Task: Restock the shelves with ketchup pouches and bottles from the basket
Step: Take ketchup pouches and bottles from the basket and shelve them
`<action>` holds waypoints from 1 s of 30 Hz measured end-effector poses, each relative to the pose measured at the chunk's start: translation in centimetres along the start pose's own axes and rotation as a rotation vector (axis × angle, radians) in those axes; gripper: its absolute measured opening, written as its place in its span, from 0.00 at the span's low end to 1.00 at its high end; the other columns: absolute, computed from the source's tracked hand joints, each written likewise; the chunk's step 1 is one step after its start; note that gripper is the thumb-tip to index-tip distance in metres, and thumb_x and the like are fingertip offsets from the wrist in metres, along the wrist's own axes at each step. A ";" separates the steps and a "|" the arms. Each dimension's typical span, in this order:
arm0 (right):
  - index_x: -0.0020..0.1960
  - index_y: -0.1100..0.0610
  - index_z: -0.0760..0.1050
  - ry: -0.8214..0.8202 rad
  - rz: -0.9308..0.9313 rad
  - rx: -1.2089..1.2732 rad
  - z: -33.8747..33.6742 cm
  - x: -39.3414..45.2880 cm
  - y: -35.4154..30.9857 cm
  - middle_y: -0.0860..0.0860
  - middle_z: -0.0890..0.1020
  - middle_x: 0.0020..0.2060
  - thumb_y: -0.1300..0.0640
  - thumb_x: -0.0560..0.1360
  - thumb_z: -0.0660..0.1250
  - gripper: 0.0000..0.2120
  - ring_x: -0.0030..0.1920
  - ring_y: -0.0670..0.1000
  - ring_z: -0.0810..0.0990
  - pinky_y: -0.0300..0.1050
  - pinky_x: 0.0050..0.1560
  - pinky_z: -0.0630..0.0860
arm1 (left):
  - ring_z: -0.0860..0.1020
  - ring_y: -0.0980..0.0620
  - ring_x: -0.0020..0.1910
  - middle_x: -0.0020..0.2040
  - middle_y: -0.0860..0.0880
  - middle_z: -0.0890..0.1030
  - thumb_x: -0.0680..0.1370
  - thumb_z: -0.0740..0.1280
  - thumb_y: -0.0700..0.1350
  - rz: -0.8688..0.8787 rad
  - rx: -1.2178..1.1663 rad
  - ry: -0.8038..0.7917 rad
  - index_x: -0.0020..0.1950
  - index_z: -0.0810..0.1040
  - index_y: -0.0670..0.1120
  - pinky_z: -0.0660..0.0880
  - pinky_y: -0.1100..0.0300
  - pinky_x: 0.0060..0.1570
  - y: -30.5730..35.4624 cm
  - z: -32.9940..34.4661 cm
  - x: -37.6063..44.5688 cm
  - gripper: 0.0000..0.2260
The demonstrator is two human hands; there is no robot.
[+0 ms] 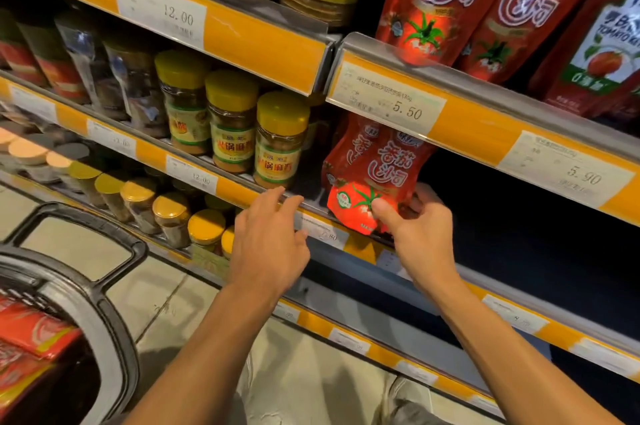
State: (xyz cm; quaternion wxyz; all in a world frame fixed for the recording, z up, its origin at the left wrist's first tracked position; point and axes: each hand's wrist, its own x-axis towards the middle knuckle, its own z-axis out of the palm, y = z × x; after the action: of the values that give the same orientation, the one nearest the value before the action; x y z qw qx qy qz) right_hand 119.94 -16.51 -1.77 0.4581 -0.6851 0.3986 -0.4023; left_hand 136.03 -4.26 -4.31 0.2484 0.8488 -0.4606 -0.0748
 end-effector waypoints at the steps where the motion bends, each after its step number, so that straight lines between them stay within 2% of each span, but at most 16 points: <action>1: 0.52 0.46 0.77 0.014 -0.011 -0.015 0.4 0.5 0.1 0.39 0.86 0.44 0.60 0.72 0.78 0.15 0.48 0.39 0.84 0.30 0.42 0.78 | 0.59 0.48 0.77 0.78 0.49 0.63 0.79 0.68 0.51 0.024 0.052 -0.014 0.76 0.67 0.53 0.61 0.48 0.73 -0.2 0.3 0.0 0.26; 5: 0.48 0.41 0.74 0.031 -0.028 -0.075 1.9 1.3 1.4 0.28 0.82 0.41 0.61 0.72 0.77 0.18 0.46 0.32 0.81 0.25 0.41 0.75 | 0.53 0.47 0.79 0.79 0.49 0.59 0.79 0.65 0.50 0.079 0.204 -0.052 0.78 0.61 0.55 0.56 0.48 0.75 -0.2 0.6 0.4 0.28; 12: 0.48 0.37 0.72 0.041 -0.039 -0.124 3.3 1.5 2.2 0.22 0.78 0.41 0.57 0.73 0.77 0.19 0.46 0.26 0.78 0.20 0.40 0.71 | 0.50 0.45 0.79 0.80 0.47 0.56 0.77 0.66 0.50 0.078 0.258 -0.101 0.79 0.57 0.54 0.55 0.47 0.75 0.5 0.2 0.4 0.32; 15: 0.48 0.36 0.72 0.046 -0.027 -0.148 3.2 1.5 2.0 0.27 0.80 0.39 0.54 0.72 0.78 0.18 0.45 0.25 0.77 0.20 0.38 0.71 | 0.52 0.45 0.79 0.79 0.48 0.58 0.77 0.66 0.50 0.092 0.276 -0.090 0.78 0.58 0.54 0.56 0.48 0.75 0.3 0.1 0.5 0.32; 17: 0.50 0.38 0.71 0.060 -0.011 -0.161 3.0 1.1 1.8 0.32 0.80 0.42 0.51 0.71 0.78 0.18 0.45 0.27 0.78 0.23 0.38 0.73 | 0.55 0.46 0.77 0.77 0.49 0.61 0.77 0.66 0.50 0.121 0.286 -0.069 0.78 0.60 0.55 0.56 0.48 0.74 -0.2 0.1 0.7 0.30; 20: 0.51 0.41 0.70 0.168 -0.013 -0.228 2.4 0.0 1.4 0.38 0.79 0.46 0.47 0.71 0.78 0.18 0.47 0.34 0.79 0.31 0.41 0.75 | 0.58 0.47 0.75 0.75 0.51 0.64 0.77 0.65 0.50 0.159 0.296 -0.056 0.77 0.62 0.57 0.56 0.47 0.73 -1.2 -0.1 1.1 0.28; 22: 0.50 0.42 0.69 0.208 -0.133 -0.326 1.9 -1.0 1.1 0.39 0.76 0.46 0.47 0.73 0.74 0.14 0.49 0.40 0.77 0.38 0.45 0.75 | 0.57 0.47 0.76 0.75 0.51 0.64 0.77 0.65 0.51 0.166 0.305 -0.051 0.76 0.63 0.58 0.52 0.45 0.72 -1.6 0.0 1.1 0.28; 24: 0.52 0.43 0.71 0.066 -0.308 -0.437 1.8 -1.9 0.7 0.39 0.77 0.45 0.49 0.75 0.69 0.08 0.48 0.43 0.77 0.43 0.47 0.76 | 0.56 0.47 0.76 0.75 0.51 0.63 0.76 0.66 0.51 0.165 0.316 -0.048 0.76 0.62 0.58 0.50 0.43 0.72 -1.7 0.2 1.1 0.29; 26: 0.59 0.44 0.74 -0.147 -0.423 -0.637 2.3 -2.2 0.5 0.42 0.78 0.48 0.54 0.78 0.66 0.11 0.50 0.45 0.76 0.48 0.48 0.77 | 0.55 0.48 0.77 0.75 0.51 0.63 0.75 0.66 0.50 0.167 0.316 -0.055 0.77 0.61 0.58 0.50 0.43 0.72 -1.7 0.3 1.1 0.30; 28: 0.68 0.46 0.73 -0.293 -0.434 -0.838 3.2 -1.6 0.4 0.47 0.79 0.53 0.56 0.81 0.63 0.17 0.52 0.52 0.76 0.53 0.50 0.77 | 0.54 0.48 0.77 0.76 0.51 0.63 0.75 0.65 0.47 0.166 0.303 -0.074 0.77 0.60 0.59 0.52 0.43 0.72 -1.8 0.2 1.2 0.31; 30: 0.74 0.46 0.68 -0.363 -0.393 -0.971 4.2 -0.7 0.3 0.51 0.78 0.58 0.57 0.82 0.60 0.21 0.55 0.56 0.75 0.55 0.50 0.77 | 0.53 0.48 0.78 0.76 0.51 0.62 0.74 0.65 0.45 0.161 0.285 -0.089 0.78 0.60 0.59 0.54 0.43 0.73 -2.0 0.1 1.3 0.33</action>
State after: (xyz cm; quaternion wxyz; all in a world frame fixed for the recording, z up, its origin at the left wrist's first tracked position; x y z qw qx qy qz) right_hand 123.47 -14.72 -3.27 0.0674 -0.9373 0.3179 -0.1257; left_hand 138.23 -4.44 -5.22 0.1098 0.8317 -0.5436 -0.0262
